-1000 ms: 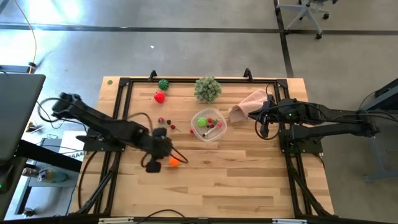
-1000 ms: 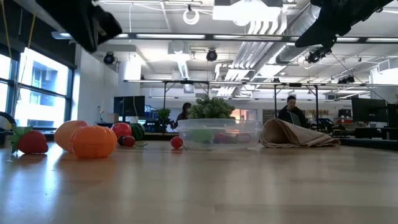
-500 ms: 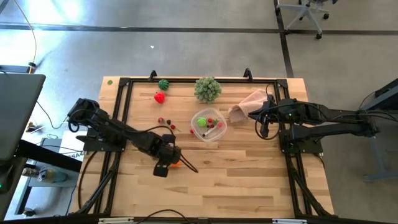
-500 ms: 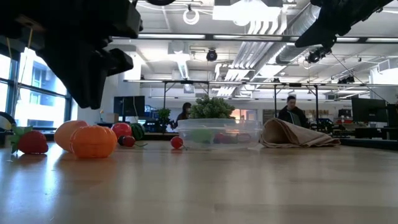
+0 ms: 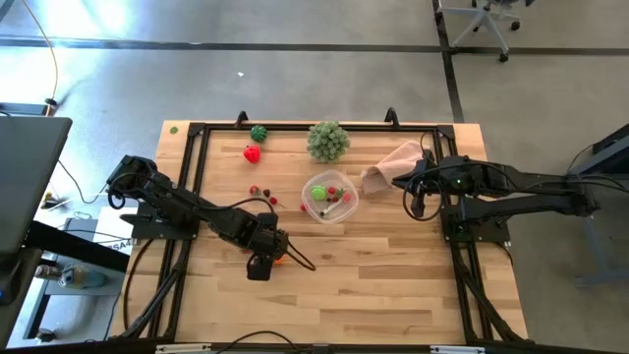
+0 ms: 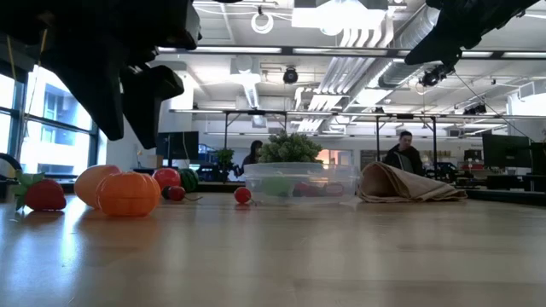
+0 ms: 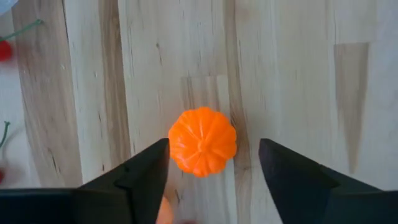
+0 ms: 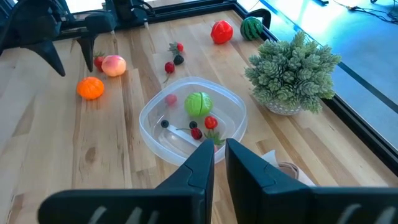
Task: Pick and placing Produce into tupperware
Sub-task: Put the pumpkin into the container
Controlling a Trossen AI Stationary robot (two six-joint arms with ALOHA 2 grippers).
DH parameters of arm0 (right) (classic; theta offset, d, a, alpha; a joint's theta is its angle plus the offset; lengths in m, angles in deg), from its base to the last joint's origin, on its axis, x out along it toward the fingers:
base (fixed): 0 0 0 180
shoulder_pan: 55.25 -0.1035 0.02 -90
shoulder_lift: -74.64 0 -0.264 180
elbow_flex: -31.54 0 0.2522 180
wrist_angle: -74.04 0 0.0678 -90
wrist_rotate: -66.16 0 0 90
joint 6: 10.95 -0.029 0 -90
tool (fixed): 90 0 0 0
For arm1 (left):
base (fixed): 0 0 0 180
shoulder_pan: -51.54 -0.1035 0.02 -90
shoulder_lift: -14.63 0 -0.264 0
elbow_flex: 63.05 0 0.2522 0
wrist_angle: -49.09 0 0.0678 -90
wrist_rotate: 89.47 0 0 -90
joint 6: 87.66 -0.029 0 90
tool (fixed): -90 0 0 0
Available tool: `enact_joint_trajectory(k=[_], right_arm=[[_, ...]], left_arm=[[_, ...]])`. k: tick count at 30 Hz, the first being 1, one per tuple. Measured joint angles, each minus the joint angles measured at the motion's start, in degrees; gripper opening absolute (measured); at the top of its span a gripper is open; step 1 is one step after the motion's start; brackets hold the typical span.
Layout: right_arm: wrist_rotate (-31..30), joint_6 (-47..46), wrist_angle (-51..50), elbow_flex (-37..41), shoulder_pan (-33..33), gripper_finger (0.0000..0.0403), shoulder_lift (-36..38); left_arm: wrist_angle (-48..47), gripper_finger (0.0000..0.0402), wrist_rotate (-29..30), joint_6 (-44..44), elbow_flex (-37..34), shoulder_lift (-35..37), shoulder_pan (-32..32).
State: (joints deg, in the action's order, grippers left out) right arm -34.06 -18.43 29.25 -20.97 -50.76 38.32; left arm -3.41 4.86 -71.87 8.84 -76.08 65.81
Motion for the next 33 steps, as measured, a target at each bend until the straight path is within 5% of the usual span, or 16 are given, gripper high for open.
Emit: enact_joint_trajectory(k=[12, 33], right_arm=[[0.19, 0.00, 0.01, 0.00, 0.00, 0.0030, 0.00], [0.15, 0.02, 0.00, 0.00, -0.02, 0.0030, 0.00]], left_arm=[[1.66, 0.0318, 0.04, 1.14, -0.02, -0.85, 0.02], [1.88, 0.0321, -0.20, 0.99, -0.02, -11.14, 0.00]])
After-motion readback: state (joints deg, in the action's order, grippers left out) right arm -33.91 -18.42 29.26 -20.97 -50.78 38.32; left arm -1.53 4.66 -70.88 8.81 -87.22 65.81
